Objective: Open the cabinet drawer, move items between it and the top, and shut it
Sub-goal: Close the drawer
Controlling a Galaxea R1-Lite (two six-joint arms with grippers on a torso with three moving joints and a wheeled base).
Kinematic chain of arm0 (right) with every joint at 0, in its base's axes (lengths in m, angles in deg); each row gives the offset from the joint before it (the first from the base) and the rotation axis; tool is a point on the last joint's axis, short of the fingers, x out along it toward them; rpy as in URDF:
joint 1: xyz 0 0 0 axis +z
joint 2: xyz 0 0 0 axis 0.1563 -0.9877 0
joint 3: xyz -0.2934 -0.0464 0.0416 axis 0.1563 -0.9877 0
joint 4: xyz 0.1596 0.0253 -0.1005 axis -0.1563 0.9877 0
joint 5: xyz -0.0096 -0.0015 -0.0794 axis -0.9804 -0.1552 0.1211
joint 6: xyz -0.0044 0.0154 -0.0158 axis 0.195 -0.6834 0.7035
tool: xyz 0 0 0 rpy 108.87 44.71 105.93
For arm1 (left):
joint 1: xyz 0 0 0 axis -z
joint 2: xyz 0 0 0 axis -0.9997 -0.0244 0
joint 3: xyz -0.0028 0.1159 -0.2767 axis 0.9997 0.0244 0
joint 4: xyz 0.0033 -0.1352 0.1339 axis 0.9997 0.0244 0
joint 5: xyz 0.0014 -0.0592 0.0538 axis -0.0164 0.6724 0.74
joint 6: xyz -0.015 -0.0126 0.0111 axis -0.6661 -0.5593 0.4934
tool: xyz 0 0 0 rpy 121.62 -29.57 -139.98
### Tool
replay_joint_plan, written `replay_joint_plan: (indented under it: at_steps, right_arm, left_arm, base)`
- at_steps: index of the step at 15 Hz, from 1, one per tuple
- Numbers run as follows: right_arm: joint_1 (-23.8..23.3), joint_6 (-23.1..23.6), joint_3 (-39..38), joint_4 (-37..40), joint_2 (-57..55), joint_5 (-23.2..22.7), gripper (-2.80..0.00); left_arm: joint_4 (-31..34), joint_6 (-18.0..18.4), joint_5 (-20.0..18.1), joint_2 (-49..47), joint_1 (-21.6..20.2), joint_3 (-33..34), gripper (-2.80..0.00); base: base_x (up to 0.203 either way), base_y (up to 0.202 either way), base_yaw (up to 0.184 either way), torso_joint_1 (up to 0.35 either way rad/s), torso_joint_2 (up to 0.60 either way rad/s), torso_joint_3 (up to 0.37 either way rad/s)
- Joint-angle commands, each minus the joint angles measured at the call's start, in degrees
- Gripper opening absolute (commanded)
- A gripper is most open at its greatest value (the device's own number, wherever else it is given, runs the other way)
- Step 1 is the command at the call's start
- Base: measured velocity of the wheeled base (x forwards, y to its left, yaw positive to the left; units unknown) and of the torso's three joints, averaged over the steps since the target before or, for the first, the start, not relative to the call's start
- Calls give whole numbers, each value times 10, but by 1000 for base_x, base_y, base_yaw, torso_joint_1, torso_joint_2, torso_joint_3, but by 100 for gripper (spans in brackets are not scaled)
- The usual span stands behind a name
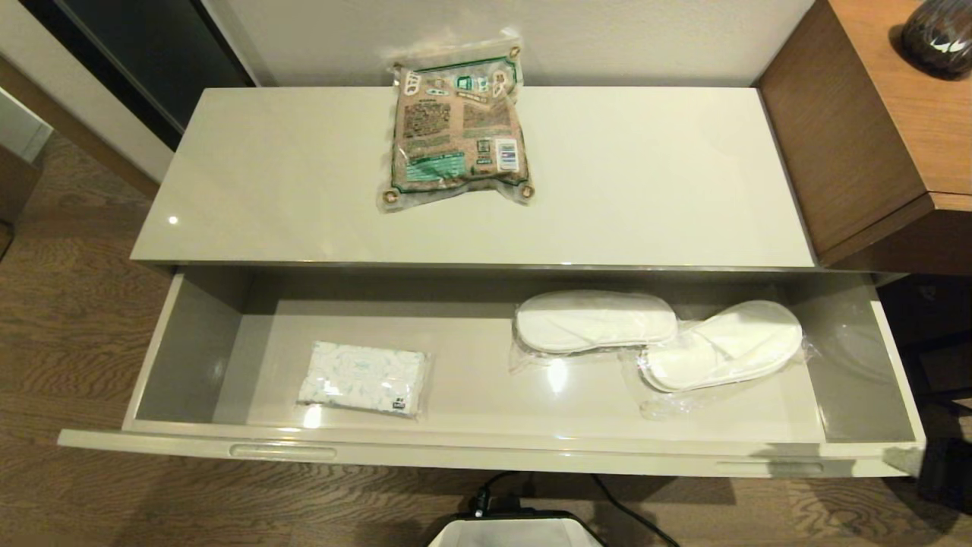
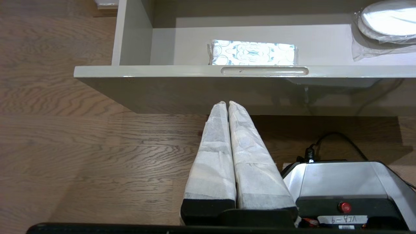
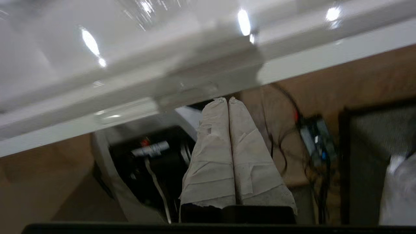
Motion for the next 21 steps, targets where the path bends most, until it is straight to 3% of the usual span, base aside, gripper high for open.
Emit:
replay_joint_plan:
  at_steps: [1, 7, 12, 16, 21]
  right_arm:
    - [2, -8, -49, -82, -179, -1, -280]
    - [3, -105, -65, -173, -294, 10, -280]
    - [3, -148, -34, -379, -296, 134, -280]
    - [3, -142, 46, -389, -293, 228, -280]
    - [3, -140, 79, -368, -282, 255, -280]
  left_arm:
    - [0, 1, 0, -1, 0, 0, -280]
    - [0, 1, 0, -1, 0, 0, -280]
    - [0, 2, 0, -1, 0, 0, -280]
    - [0, 2, 0, -1, 0, 0, -280]
    - [1, 1, 0, -1, 0, 0, -280]
  base:
    - [0, 0, 0, 0, 0, 0]
    - [0, 0, 0, 0, 0, 0]
    - [0, 0, 0, 0, 0, 0]
    - [0, 0, 0, 0, 0, 0]
    - [0, 0, 0, 0, 0, 0]
